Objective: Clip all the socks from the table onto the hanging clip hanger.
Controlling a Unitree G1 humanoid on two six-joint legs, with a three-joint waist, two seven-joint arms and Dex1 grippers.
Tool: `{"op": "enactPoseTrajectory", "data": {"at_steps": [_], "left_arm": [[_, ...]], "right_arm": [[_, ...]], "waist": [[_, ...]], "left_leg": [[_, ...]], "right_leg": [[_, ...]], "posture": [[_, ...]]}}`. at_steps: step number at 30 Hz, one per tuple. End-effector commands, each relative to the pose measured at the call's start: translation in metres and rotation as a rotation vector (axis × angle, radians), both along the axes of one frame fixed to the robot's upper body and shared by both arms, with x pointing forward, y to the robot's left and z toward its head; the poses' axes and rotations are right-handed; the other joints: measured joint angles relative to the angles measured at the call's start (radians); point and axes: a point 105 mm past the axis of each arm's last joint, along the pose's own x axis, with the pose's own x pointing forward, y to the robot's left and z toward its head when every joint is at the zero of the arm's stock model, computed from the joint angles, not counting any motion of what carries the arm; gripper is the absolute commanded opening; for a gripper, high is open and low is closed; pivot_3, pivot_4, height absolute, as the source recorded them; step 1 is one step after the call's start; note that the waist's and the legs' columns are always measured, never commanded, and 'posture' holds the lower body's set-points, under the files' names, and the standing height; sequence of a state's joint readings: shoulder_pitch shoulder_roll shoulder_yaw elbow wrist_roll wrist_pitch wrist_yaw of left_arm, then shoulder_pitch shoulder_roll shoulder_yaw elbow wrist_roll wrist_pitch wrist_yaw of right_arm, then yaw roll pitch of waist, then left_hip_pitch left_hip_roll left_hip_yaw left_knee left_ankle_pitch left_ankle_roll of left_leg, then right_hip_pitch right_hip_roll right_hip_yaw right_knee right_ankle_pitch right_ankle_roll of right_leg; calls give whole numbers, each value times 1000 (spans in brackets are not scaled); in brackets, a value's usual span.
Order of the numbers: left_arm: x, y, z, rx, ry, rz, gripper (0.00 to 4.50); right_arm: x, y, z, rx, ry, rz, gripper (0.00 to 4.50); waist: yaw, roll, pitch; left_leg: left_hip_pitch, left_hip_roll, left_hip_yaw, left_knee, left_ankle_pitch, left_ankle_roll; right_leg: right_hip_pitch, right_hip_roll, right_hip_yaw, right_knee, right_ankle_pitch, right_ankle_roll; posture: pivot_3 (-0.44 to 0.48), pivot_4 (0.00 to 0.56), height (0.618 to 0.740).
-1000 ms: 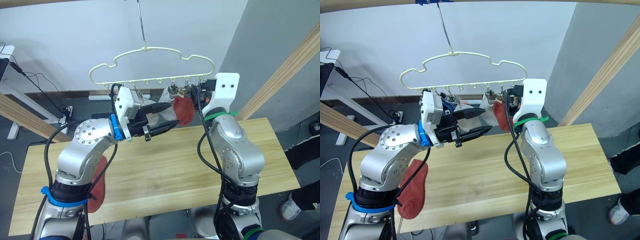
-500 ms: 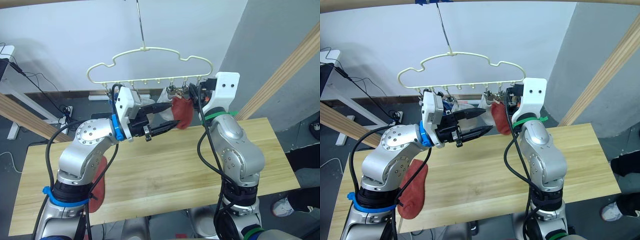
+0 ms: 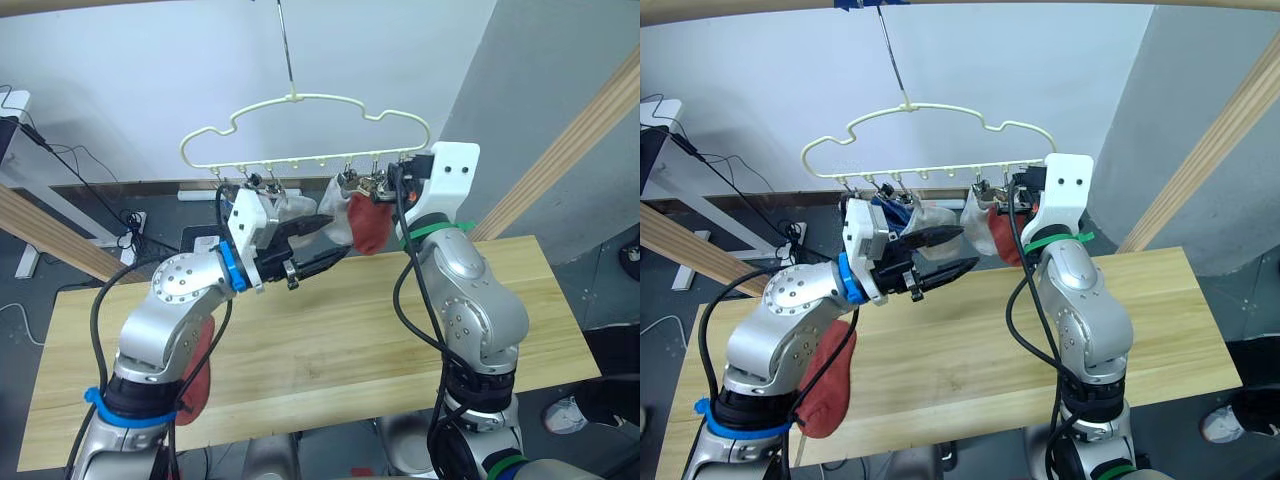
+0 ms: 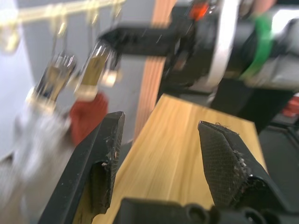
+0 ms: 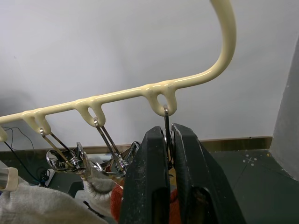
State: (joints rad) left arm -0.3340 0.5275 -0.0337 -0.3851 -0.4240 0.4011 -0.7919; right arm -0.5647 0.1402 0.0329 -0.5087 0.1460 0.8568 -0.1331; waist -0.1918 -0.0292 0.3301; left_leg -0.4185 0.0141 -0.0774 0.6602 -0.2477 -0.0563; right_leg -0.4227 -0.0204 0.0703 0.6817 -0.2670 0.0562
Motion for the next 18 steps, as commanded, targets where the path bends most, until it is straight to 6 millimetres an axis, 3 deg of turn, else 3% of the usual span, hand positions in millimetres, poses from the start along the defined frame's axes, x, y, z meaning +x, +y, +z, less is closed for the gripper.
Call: {"op": "enactPoseTrajectory", "data": {"at_steps": [1,5,9,15,18], "left_arm": [[-4,7,0,7,-51,89,2769],[-2,34,-17,-49,58,278,3303],[-8,83,-44,-129,136,669,4401],[-25,161,-99,-117,314,1156,4455],[-32,180,-117,-74,368,1241,4455]], "right_arm": [[-9,5,20,51,-78,24,18],[-9,5,20,43,-84,31,0],[-8,5,20,39,-84,34,0],[-8,7,20,27,-82,47,0],[-8,7,20,22,-80,50,0]], "waist": [[0,0,0],[0,0,0],[-1,0,0],[6,0,0],[5,0,0]], "left_leg": [[0,0,0,0,0,0],[0,0,-1,0,0,0],[1,1,-1,0,0,0],[0,0,-2,0,0,0],[1,0,-1,1,0,1]], "right_leg": [[0,0,0,0,0,0],[0,0,0,0,0,0],[0,-1,1,0,0,0],[0,-1,-1,1,0,0],[1,0,-1,1,0,0]], "posture": [[-243,276,740],[-233,280,740],[-225,287,740],[-225,294,740],[-231,300,740]]}}
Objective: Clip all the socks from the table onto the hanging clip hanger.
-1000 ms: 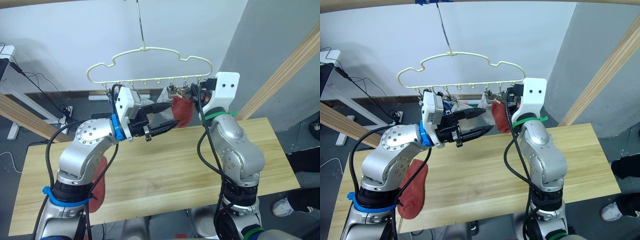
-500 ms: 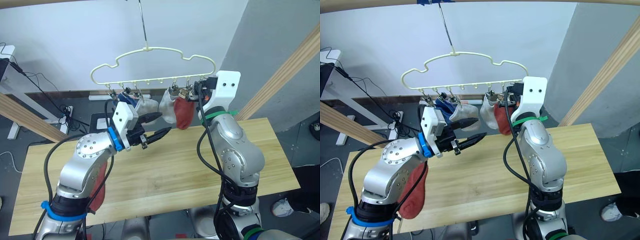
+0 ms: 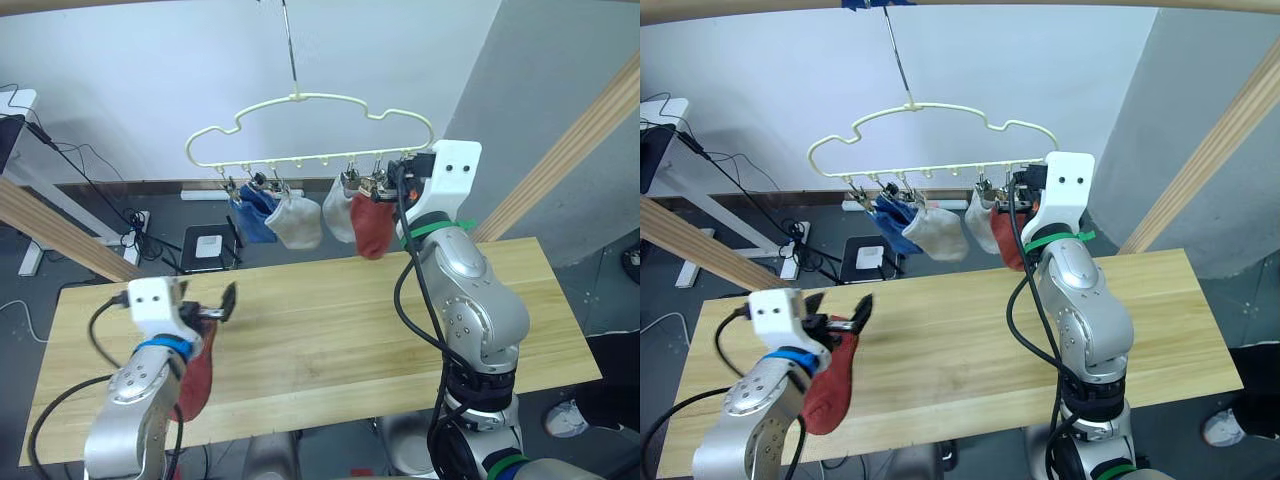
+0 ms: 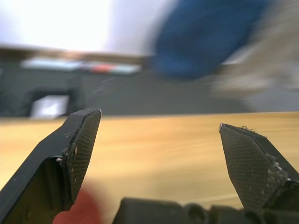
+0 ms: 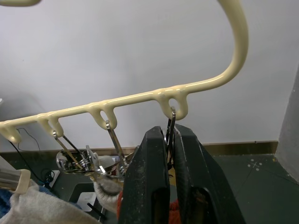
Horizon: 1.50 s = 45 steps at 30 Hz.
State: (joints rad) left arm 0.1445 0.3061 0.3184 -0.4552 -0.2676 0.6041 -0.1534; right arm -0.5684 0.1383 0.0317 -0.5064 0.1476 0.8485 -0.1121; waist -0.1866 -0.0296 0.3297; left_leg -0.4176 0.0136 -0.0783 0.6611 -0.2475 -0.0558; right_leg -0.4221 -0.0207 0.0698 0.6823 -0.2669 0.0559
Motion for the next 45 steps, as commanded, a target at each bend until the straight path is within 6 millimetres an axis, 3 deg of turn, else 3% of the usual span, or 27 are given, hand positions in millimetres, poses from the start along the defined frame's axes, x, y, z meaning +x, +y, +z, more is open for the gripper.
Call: {"op": "enactPoseTrajectory", "data": {"at_steps": [1,6,19,22,34,36,42,45], "left_arm": [[-10,26,-15,26,64,115,4455],[-17,31,-52,-79,194,132,4455],[-20,23,-85,-71,358,120,4455],[-21,21,-87,-79,375,115,3921],[-23,17,-87,-101,364,87,550],[-11,-10,-71,-71,276,-95,48],[7,-130,-3,-48,-33,-744,8],[8,-159,14,-45,-106,-897,8]], "right_arm": [[-7,5,18,22,-66,30,0],[-9,7,16,23,-58,32,0],[-9,8,17,13,-61,38,0],[-9,8,17,11,-61,40,0],[-9,9,17,10,-60,42,0],[-9,9,17,9,-61,41,0],[-9,6,20,3,-73,27,0],[-10,5,22,-1,-78,23,0]], "waist": [[0,0,0],[-1,0,0],[-2,0,0],[-3,1,-1],[-8,1,-1],[-8,1,-1],[6,1,-1],[2,1,-1]], "left_leg": [[0,0,0,0,0,0],[0,0,1,0,0,0],[0,0,1,-1,0,0],[1,0,1,-1,0,0],[1,1,1,-1,0,0],[1,1,1,-1,0,0],[-1,-1,1,-1,0,0],[-1,0,2,-1,0,0]], "right_leg": [[0,0,0,0,0,0],[0,0,0,0,0,0],[0,-1,0,0,0,0],[0,-1,0,0,0,0],[0,-1,1,0,0,0],[0,-1,1,0,0,0],[0,-2,0,-2,0,1],[0,-2,1,-2,0,1]], "posture": [[-231,300,740],[-235,303,740],[-246,302,740],[-248,299,740],[-249,299,740],[-249,299,740],[-262,297,740],[-277,289,740]]}}
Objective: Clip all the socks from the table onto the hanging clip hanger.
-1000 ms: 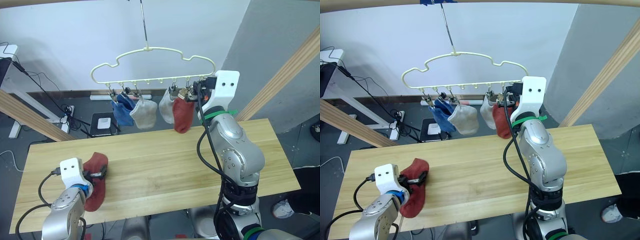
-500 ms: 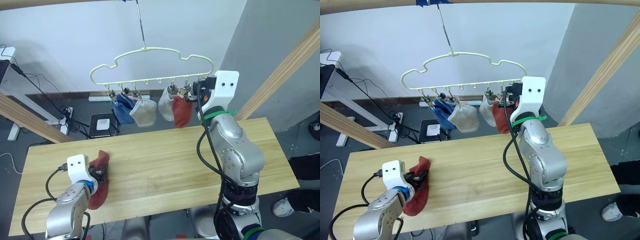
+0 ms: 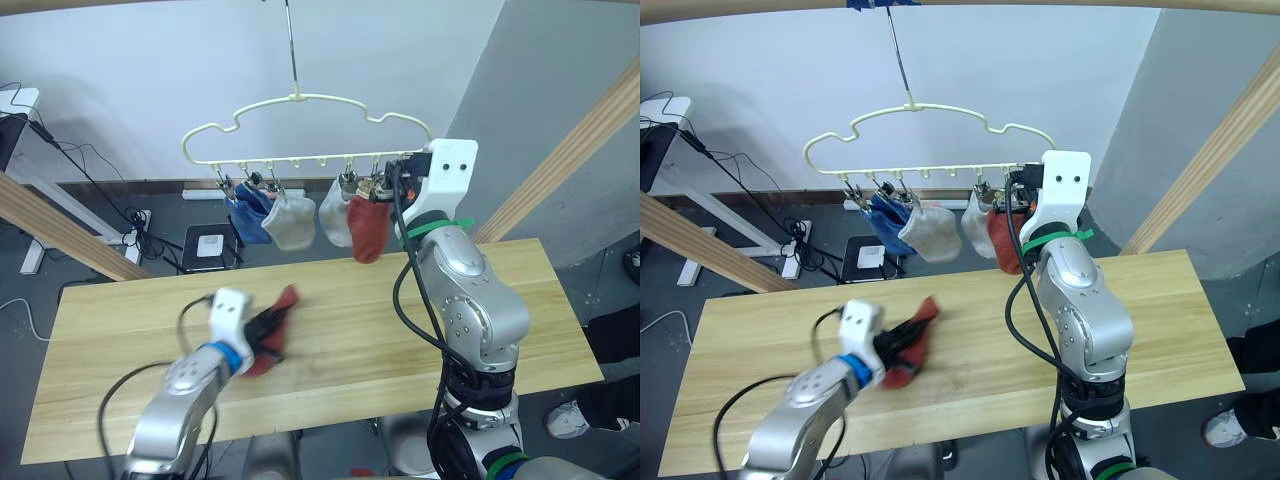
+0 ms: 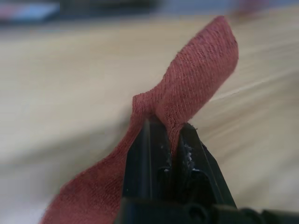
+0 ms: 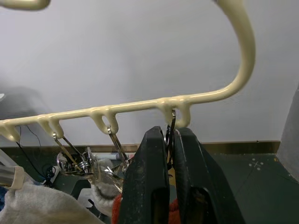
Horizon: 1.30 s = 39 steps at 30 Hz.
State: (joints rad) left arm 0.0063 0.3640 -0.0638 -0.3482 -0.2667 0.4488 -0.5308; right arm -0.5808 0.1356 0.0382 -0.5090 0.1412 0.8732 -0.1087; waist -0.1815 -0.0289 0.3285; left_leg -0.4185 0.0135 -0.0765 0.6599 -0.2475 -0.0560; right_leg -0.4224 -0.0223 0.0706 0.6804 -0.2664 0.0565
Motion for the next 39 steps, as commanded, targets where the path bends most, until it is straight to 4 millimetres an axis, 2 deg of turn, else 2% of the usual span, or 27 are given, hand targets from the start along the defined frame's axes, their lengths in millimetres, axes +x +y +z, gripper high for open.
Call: {"op": "enactPoseTrajectory", "data": {"at_steps": [1,7,14,21,39], "left_arm": [[-4,-33,23,-30,-96,-184,8],[19,-77,50,-82,-232,-271,8],[48,-108,68,-145,-324,-201,8],[58,-118,76,-180,-346,-159,8],[71,-117,93,-292,-254,-80,8]], "right_arm": [[-10,2,22,15,-86,14,0],[-11,0,25,8,-99,5,0],[-11,-1,25,1,-99,-3,0],[-12,-2,24,-2,-97,-6,0],[-11,-3,22,-13,-91,-10,0]], "waist": [[-11,0,0],[-16,0,0],[-16,0,0],[-21,0,0],[-22,0,0]], "left_leg": [[1,0,0,0,0,0],[0,-1,1,0,0,0],[0,-2,1,0,0,0],[-1,-3,1,1,0,0],[-1,-3,1,1,0,0]], "right_leg": [[0,0,0,0,0,0],[-1,2,0,0,0,0],[0,2,0,1,0,0],[0,2,0,1,0,0],[0,3,0,1,0,1]], "posture": [[-282,286,740],[-295,280,740],[-312,277,740],[-317,277,740],[-324,284,740]]}}
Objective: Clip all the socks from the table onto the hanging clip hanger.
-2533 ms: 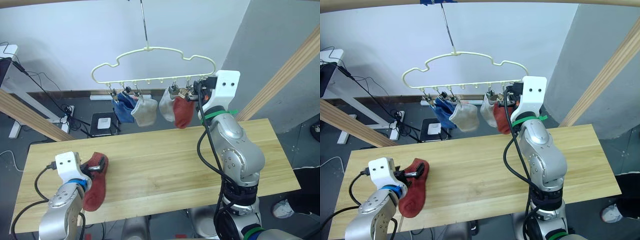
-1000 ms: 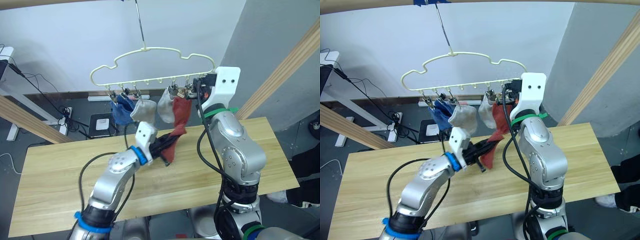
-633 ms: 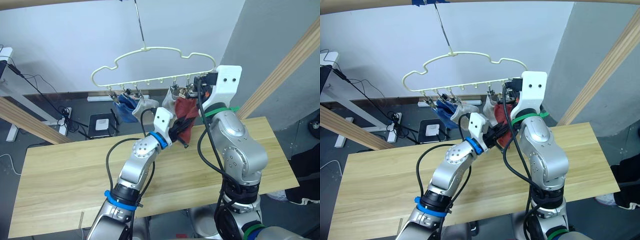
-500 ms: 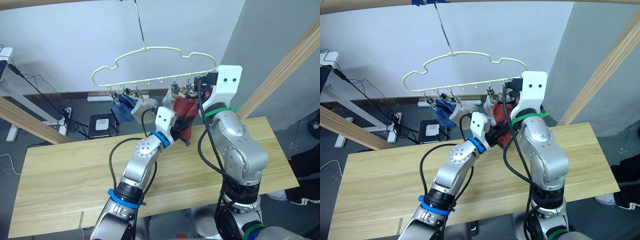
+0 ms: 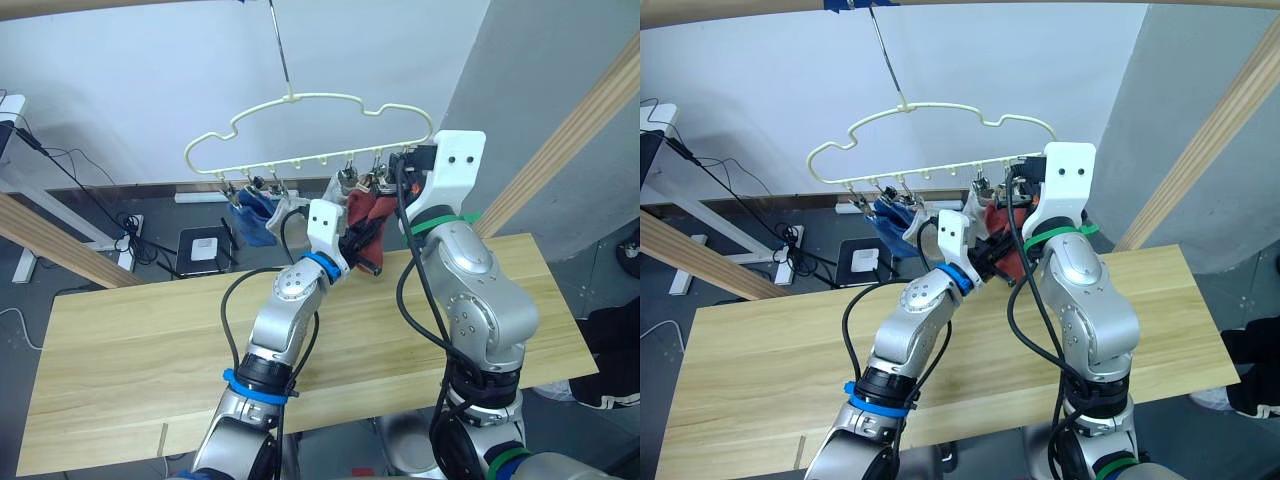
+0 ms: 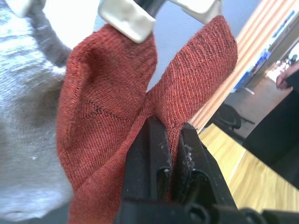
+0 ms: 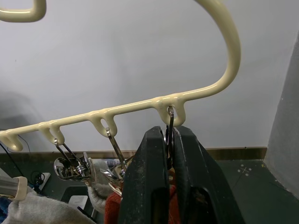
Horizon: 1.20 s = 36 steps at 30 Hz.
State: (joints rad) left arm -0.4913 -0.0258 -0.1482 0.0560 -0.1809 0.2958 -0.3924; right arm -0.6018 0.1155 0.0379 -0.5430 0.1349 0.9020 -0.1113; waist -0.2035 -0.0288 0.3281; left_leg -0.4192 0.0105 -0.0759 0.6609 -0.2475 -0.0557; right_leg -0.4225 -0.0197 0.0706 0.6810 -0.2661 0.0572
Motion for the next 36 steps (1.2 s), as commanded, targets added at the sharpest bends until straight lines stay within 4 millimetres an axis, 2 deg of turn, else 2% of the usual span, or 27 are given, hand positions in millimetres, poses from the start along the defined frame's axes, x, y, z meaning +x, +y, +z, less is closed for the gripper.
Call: {"op": "enactPoseTrajectory", "data": {"at_steps": [1,11,21,27,36], "left_arm": [[-5,-7,20,-38,-45,-23,8],[-8,-16,30,-83,-5,-57,8],[-3,-11,32,-124,31,-31,8],[-7,-9,22,-106,50,-41,8],[-5,-13,32,-139,44,-42,8]], "right_arm": [[-8,0,13,7,-61,3,0],[-8,2,11,5,-54,9,0],[-8,0,12,-10,-68,-5,0],[-8,0,13,-13,-74,-3,0],[-8,2,11,-10,-65,6,0]], "waist": [[0,0,0],[0,0,0],[0,0,0],[0,0,0],[0,0,0]], "left_leg": [[0,0,0,0,0,0],[0,0,0,0,0,0],[0,0,0,0,0,0],[0,0,0,0,0,0],[0,0,0,0,0,0]], "right_leg": [[0,0,0,0,0,0],[0,0,0,0,0,0],[0,0,0,0,0,0],[0,0,0,0,0,0],[0,0,0,0,0,0]], "posture": [[-324,284,740],[-325,287,740],[-325,285,740],[-325,285,740],[-321,286,740]]}}
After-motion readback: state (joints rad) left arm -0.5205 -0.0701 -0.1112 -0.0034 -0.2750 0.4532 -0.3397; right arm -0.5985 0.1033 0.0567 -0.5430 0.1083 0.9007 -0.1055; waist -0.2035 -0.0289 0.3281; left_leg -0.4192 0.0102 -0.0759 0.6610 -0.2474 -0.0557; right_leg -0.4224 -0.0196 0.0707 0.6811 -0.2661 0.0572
